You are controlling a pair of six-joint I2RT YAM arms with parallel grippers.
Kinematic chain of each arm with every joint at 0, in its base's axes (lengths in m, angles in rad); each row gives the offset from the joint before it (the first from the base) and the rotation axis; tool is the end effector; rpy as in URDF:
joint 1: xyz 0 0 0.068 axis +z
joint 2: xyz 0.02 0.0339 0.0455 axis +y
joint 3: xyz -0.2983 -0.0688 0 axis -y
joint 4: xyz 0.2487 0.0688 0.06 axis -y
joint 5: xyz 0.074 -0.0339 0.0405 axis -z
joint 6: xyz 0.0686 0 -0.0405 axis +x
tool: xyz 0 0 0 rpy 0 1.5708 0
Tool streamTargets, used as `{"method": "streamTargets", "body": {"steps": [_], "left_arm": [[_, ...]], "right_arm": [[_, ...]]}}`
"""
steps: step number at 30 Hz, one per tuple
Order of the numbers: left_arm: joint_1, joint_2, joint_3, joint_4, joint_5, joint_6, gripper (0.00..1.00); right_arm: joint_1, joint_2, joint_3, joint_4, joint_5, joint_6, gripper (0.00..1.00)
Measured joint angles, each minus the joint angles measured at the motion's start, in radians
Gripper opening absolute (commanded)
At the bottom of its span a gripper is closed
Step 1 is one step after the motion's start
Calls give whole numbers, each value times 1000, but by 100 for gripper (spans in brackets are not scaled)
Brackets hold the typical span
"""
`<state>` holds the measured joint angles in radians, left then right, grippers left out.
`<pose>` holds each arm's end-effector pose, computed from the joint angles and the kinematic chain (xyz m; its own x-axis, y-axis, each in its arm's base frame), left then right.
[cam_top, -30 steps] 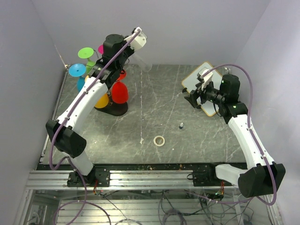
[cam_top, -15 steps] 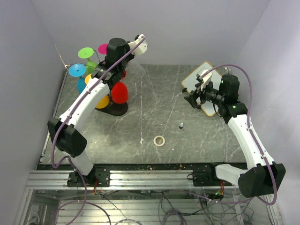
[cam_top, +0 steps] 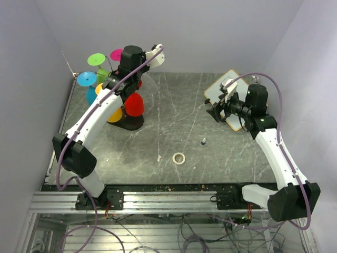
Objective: Place the wine glass upside down on the wine glass rack
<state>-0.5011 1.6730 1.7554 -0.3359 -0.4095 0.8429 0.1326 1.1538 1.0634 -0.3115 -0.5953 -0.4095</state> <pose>0.3867 -0.1806 0.4562 -0.0697 0.8190 -0.5695 0.2325 0.5685 0.7891 0.2652 0.0742 0.3724 -0.1084 -0.3470 -0.9316 -0.7240 0.6697 -0.1652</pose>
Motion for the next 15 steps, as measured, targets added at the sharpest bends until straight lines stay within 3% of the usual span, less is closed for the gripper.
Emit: {"method": "streamTargets", "body": {"steps": [15], "left_arm": [[0, -43, -3, -73, -6, 6, 7]], "right_arm": [[0, 2, -7, 0, 0, -11, 84]]}}
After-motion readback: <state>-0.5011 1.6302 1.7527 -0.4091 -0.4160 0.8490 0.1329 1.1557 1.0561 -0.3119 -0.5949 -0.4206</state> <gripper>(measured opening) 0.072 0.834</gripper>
